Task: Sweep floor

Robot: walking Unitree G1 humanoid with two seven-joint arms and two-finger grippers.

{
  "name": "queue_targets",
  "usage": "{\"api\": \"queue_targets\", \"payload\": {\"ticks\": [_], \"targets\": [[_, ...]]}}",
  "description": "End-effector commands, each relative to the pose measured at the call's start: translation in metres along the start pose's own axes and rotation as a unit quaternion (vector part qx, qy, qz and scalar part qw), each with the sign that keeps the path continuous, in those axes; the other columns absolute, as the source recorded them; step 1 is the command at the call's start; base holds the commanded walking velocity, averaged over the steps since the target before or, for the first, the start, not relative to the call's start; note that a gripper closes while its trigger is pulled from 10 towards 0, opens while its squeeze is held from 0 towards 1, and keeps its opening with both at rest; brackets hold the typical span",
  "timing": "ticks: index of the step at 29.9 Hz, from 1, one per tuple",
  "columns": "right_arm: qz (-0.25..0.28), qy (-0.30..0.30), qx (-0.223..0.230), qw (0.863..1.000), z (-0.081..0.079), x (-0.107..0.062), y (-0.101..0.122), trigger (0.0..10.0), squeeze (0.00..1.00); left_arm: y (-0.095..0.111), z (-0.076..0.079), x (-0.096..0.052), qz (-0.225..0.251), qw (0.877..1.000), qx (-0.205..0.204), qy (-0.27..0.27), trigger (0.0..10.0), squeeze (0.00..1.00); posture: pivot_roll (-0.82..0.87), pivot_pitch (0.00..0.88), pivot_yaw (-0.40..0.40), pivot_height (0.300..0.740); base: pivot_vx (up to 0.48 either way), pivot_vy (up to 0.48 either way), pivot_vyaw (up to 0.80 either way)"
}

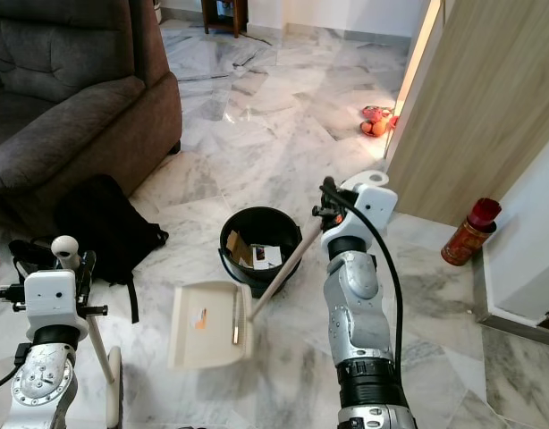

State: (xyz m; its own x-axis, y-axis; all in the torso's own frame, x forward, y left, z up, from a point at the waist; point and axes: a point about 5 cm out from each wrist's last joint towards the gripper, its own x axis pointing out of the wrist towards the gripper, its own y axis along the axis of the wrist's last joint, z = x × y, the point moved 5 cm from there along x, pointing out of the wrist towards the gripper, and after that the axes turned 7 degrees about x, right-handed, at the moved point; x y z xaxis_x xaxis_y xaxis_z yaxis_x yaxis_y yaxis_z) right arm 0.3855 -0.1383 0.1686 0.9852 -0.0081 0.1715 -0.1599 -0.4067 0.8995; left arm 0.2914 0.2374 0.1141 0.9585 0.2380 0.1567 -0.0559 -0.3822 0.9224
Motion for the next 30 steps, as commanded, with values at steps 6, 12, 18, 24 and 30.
{"api": "queue_targets", "payload": {"ticks": [6, 12, 18, 24, 30], "targets": [[0.048, 0.016, -0.018, 0.999, 0.004, -0.005, 0.041, 10.0, 0.0, 0.007, -0.003, 0.004, 0.019, 1.0, 0.013, 0.008, 10.0, 0.0, 0.13, 0.094, 0.007, 0.74, 0.0, 0.0, 0.0], [0.06, 0.013, -0.029, 0.998, 0.007, -0.011, 0.055, 10.0, 0.0, 0.007, -0.003, 0.005, 0.021, 1.0, 0.012, 0.007, 10.0, 0.0, 0.12, 0.093, 0.011, 0.74, 0.0, 0.0, 0.0], [0.086, 0.029, -0.027, 0.996, -0.009, -0.015, 0.079, 10.0, 0.0, 0.009, 0.001, 0.006, 0.024, 1.0, 0.009, 0.003, 10.0, 0.0, 0.12, 0.092, 0.016, 0.74, 0.0, 0.0, 0.0], [0.11, 0.036, -0.02, 0.993, -0.017, -0.014, 0.099, 10.0, 0.0, 0.01, 0.002, 0.006, 0.025, 1.0, 0.006, 0.001, 10.0, 0.0, 0.12, 0.091, 0.016, 0.74, 0.0, 0.0, 0.0], [0.125, 0.042, -0.017, 0.991, -0.022, -0.015, 0.115, 10.0, 0.0, 0.011, 0.002, 0.007, 0.026, 1.0, 0.004, 0.002, 10.0, 0.0, 0.12, 0.09, 0.016, 0.74, 0.0, 0.0, 0.0]]}}
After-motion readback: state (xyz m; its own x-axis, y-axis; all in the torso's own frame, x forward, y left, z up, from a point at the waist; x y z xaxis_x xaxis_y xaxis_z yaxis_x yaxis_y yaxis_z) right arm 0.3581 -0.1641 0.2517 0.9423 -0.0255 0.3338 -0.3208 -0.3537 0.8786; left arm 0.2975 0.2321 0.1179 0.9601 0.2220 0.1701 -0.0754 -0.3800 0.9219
